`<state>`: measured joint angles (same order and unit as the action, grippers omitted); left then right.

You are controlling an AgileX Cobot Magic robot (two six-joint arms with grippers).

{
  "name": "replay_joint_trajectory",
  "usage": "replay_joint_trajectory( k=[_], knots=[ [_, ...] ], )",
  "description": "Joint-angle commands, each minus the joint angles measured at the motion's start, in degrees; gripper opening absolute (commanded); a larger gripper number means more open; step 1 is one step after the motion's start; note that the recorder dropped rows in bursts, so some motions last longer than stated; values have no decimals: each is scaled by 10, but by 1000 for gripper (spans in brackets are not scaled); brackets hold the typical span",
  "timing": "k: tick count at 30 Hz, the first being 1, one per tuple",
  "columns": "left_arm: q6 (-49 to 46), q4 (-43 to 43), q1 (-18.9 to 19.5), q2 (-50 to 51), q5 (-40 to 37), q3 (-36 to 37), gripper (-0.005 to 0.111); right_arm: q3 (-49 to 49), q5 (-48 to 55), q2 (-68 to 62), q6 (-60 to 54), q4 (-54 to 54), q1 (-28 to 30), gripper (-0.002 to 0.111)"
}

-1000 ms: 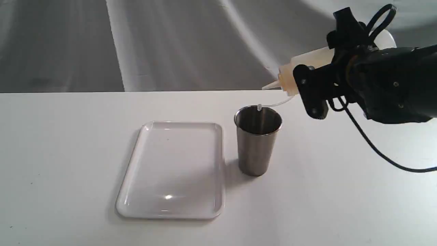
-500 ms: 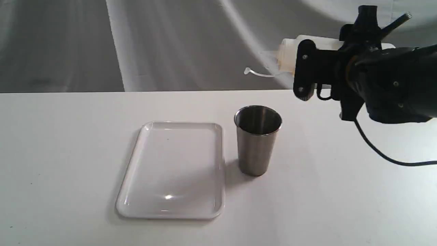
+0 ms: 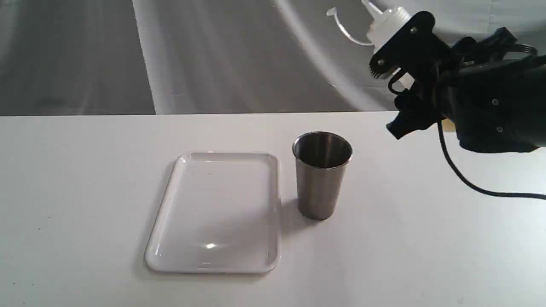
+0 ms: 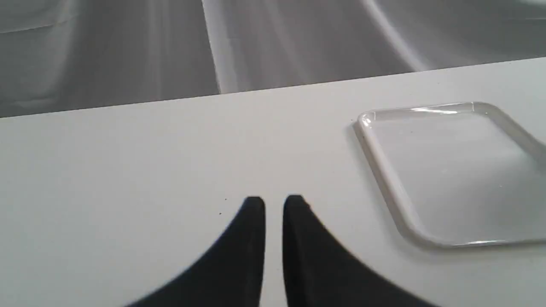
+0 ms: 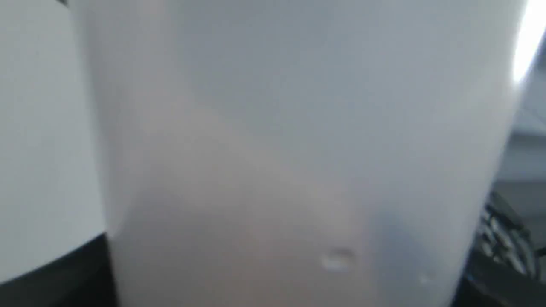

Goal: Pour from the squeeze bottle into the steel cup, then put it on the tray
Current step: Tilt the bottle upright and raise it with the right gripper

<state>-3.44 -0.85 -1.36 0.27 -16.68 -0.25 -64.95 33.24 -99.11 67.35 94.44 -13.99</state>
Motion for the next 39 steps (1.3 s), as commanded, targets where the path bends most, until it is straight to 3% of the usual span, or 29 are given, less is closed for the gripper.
replay_joint_trajectory(
  k=[1, 8, 16, 26, 39],
  knots=[
    [-1, -2, -3, -3, 4, 3, 8, -5, 4, 9, 126, 10, -2, 0],
    [-1, -2, -3, -3, 4, 3, 8, -5, -21, 9, 262, 10, -2, 0],
    [-1, -2, -3, -3, 4, 3, 8, -5, -32, 10, 522, -8, -2, 0],
    [-1, -2, -3, -3, 4, 3, 8, -2, -42, 44, 520, 46, -2, 0],
    [-1, -2, -3, -3, 4, 3, 8, -2, -32, 112, 376, 55, -45, 0]
  ],
)
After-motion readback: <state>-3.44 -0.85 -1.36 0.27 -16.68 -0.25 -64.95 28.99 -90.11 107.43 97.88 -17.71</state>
